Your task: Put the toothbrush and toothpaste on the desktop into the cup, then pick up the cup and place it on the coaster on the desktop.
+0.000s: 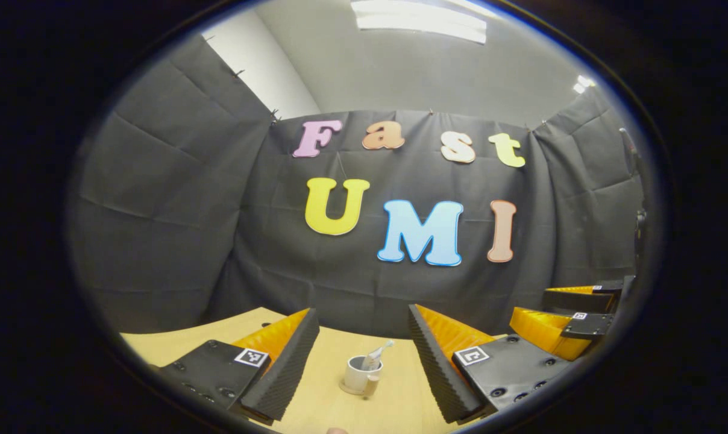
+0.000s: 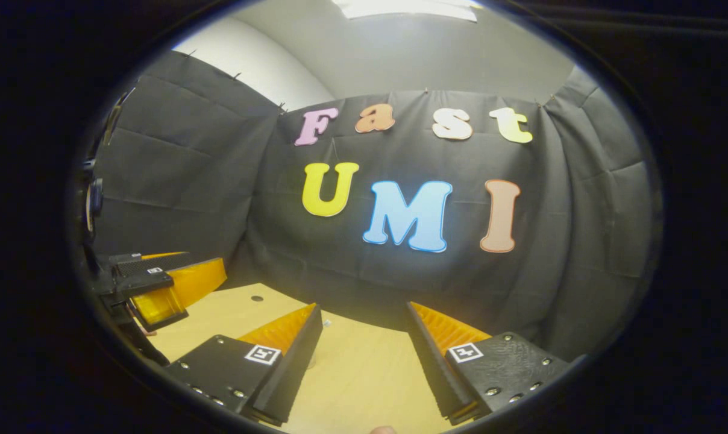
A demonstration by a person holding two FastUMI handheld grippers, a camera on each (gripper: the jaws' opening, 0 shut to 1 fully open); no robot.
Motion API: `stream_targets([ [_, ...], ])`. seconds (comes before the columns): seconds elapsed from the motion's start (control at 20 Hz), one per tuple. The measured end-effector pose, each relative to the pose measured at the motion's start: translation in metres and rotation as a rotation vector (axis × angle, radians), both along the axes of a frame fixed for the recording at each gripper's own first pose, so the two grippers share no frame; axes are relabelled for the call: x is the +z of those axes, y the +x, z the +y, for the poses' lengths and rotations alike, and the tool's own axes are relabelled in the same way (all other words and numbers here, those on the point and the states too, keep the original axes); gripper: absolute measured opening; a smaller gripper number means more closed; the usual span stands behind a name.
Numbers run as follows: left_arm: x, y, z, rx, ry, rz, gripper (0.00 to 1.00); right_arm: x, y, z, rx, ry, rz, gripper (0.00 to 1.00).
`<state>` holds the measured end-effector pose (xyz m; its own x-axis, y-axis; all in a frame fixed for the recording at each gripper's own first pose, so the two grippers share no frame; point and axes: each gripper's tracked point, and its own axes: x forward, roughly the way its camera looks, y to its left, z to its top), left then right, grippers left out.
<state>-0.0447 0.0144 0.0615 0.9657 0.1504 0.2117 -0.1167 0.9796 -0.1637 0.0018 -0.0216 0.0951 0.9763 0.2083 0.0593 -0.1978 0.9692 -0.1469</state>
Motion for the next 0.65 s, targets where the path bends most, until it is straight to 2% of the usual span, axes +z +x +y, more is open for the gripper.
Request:
stream_targets([
  [0.35,0.0038,-0.0071,-0.0051,0.010,0.002,-0.007,0.96,-0.0004,-0.0055,-0.0017,0.011,0.001,-0.009,0.86],
  [0.4,0.0034,-0.0071,-0.0067,0.010,0.003,-0.006,0.99,-0.0011,-0.0060,-0.0014,0.014,0.002,-0.007,0.86],
  [0.65,0.0059,-0.0090,-0.0082,0.014,-0.001,-0.012,0.96,-0.0007,-0.0079,-0.0011,0.022,-0.002,-0.018,0.86],
])
